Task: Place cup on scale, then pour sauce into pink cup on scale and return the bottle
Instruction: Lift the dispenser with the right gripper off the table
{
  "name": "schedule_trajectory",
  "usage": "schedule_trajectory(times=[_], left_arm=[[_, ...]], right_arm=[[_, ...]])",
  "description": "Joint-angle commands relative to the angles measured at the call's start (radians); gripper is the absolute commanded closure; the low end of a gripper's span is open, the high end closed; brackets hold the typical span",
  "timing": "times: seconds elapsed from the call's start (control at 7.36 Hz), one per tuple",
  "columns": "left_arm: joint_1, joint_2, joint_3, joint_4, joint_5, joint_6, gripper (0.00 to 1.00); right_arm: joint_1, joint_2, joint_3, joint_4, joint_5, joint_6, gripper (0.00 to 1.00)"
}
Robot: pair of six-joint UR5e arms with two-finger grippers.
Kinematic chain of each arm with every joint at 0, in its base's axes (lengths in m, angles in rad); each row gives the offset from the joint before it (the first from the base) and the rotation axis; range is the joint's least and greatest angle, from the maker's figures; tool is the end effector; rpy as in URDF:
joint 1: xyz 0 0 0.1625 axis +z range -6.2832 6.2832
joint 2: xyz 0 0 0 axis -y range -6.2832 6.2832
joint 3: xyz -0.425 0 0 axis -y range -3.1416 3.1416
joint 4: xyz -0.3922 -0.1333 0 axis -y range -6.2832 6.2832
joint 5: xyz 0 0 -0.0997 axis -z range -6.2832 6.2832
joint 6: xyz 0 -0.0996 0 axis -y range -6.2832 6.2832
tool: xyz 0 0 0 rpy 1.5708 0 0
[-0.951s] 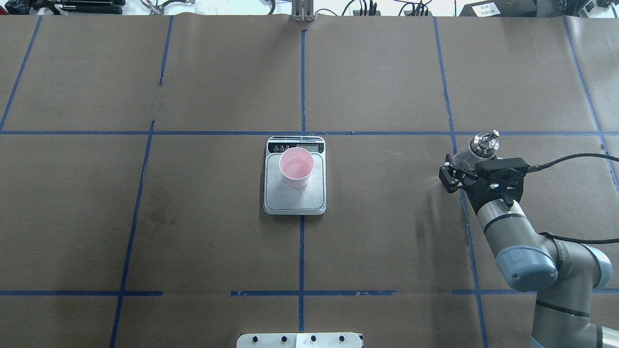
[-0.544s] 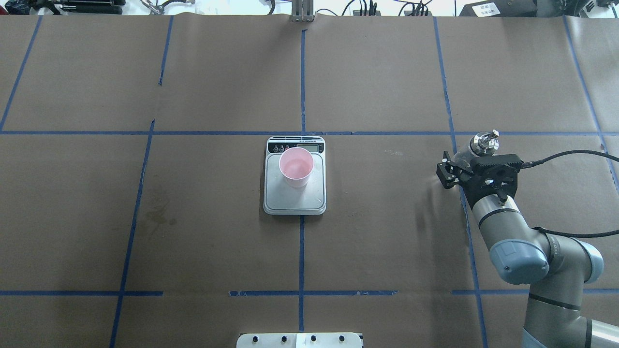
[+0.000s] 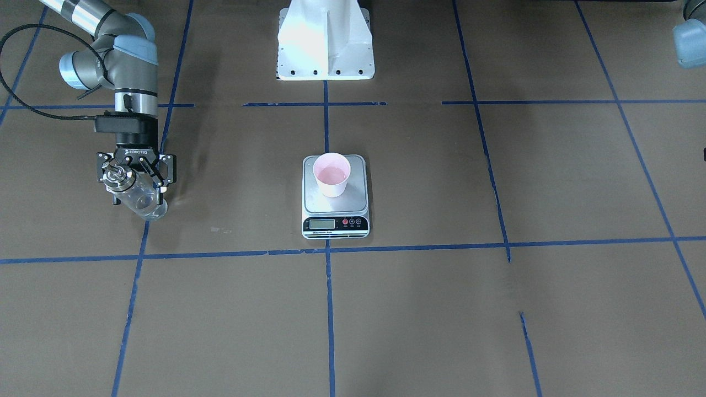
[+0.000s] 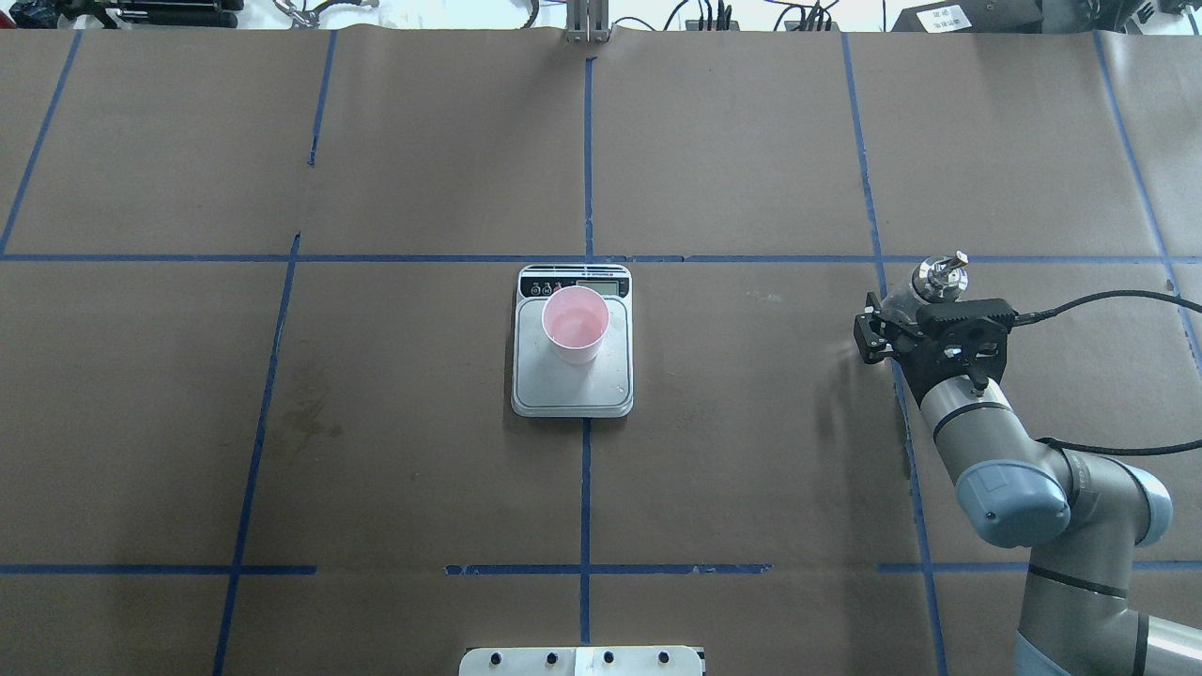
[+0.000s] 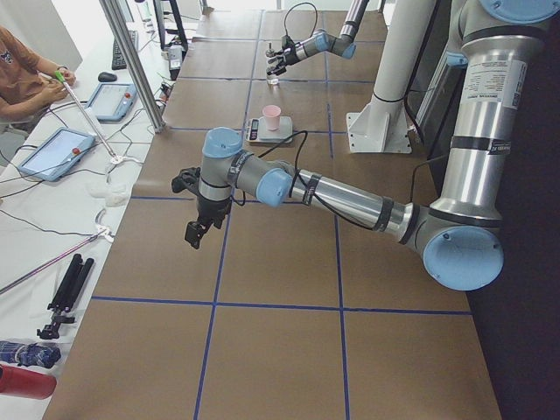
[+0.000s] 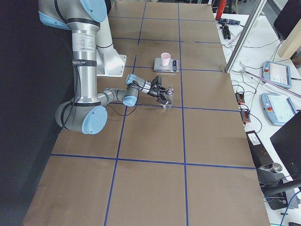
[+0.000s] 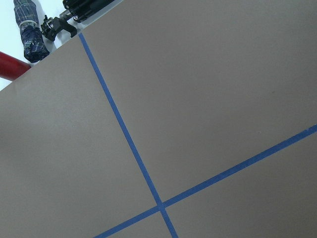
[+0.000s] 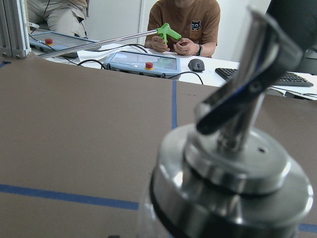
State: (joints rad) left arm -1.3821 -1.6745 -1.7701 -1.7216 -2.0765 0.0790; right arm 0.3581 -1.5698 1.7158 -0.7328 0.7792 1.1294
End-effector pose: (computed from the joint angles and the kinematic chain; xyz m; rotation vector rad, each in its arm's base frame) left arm 0.0189 -0.5524 0.5028 0.4184 0.5234 0.3724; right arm -0.3985 -0.3671 0.4862 1.0277 -0.5733 0.3154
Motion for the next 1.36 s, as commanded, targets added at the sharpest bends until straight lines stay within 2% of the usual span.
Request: schedule_trajectory(times=[0.0,0.27,0.54,0.68,0.82,1.09,1.22], left_arm=[[0.0,-0.001,-0.006,0.005,0.0,-0.016,0.0],[-0.002,-0.001,-0.009,0.005,0.0,-0.019,0.0],[-0.002,-0.001,-0.011,0.007,0.0,-0.025,0.0],[-0.002,-0.001,-0.011,0.007,0.0,-0.025,0.0],[-0.003,0.001,-0.014,0.007,0.0,-0.019,0.0],[-0.02,0.01,-0.012,0.0,-0.004,-0.007,0.0],[-0.029,0.018,-0.012,0.0,-0.004,-0.007,0.0]], right_arm=[[0.034,-0.01,0.019,0.068,0.053,-0.083,1.0],[0.1,-0.015,0.129,0.062,0.141,-0.184,1.0],[0.111,-0.018,0.197,0.032,0.146,-0.217,1.0],[0.114,-0.004,0.234,-0.056,0.152,-0.256,1.0],[0.113,0.005,0.251,-0.071,0.147,-0.298,1.0],[0.114,0.049,0.261,-0.08,0.094,-0.519,1.0],[0.113,0.071,0.262,-0.129,0.077,-0.583,1.0]])
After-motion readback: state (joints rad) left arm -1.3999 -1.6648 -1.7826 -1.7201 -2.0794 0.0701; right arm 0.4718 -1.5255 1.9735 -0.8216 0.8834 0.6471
